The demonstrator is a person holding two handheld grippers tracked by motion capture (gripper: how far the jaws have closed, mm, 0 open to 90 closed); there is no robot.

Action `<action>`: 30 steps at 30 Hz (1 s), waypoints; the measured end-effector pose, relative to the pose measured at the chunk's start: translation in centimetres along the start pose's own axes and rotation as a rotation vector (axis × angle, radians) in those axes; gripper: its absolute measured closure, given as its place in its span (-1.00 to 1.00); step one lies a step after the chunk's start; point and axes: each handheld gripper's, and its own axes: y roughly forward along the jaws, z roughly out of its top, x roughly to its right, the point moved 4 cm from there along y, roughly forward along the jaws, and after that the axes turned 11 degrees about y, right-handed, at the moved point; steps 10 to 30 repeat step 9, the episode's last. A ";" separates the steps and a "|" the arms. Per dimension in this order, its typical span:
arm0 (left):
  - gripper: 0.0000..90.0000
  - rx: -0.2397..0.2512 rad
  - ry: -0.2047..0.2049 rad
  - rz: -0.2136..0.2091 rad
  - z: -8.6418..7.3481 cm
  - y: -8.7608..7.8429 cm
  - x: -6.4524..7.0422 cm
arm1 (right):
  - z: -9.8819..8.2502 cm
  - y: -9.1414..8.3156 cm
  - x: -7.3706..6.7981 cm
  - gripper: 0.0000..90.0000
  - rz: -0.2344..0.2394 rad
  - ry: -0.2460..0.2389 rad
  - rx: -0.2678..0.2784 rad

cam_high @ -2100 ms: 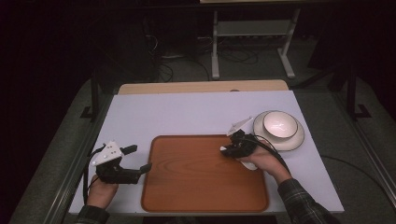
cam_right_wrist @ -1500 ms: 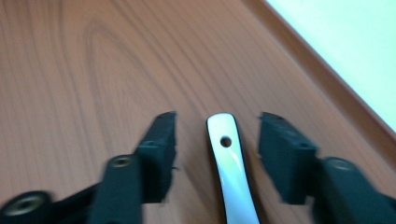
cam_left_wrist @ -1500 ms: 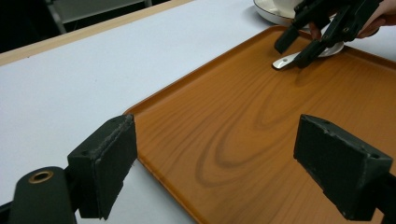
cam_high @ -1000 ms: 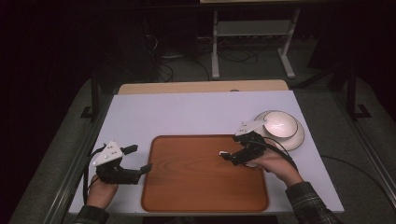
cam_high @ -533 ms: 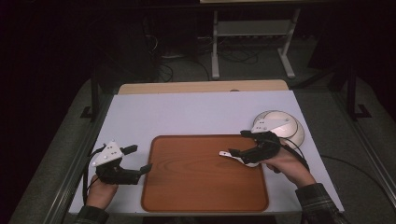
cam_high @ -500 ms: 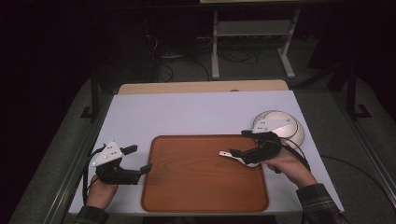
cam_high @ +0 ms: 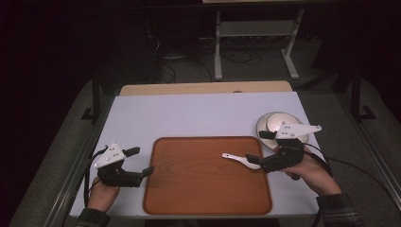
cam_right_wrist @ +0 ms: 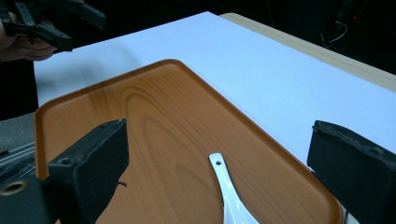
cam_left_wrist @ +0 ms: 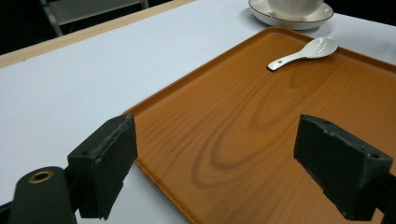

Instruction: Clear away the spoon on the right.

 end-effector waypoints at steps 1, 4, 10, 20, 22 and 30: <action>-0.71 0.000 0.000 0.000 0.0 0.0 0.0 | -0.1 -0.1 0.0 -0.90 0.000 -0.002 0.002; -0.71 -0.002 0.001 -0.004 0.0 0.1 0.0 | -0.1 -0.2 0.0 -0.90 -0.002 -0.004 0.001; -0.71 -0.004 -0.002 -0.008 0.0 0.2 0.0 | 0.0 0.0 -0.2 -0.91 0.005 -0.007 0.010; -0.71 -0.004 -0.002 -0.008 0.0 0.2 0.0 | 0.0 0.0 -0.2 -0.91 0.005 -0.007 0.010; -0.71 -0.004 -0.002 -0.008 0.0 0.2 0.0 | 0.0 0.0 -0.2 -0.91 0.005 -0.007 0.010; -0.71 -0.004 -0.002 -0.008 0.0 0.2 0.0 | 0.0 0.0 -0.2 -0.91 0.005 -0.007 0.010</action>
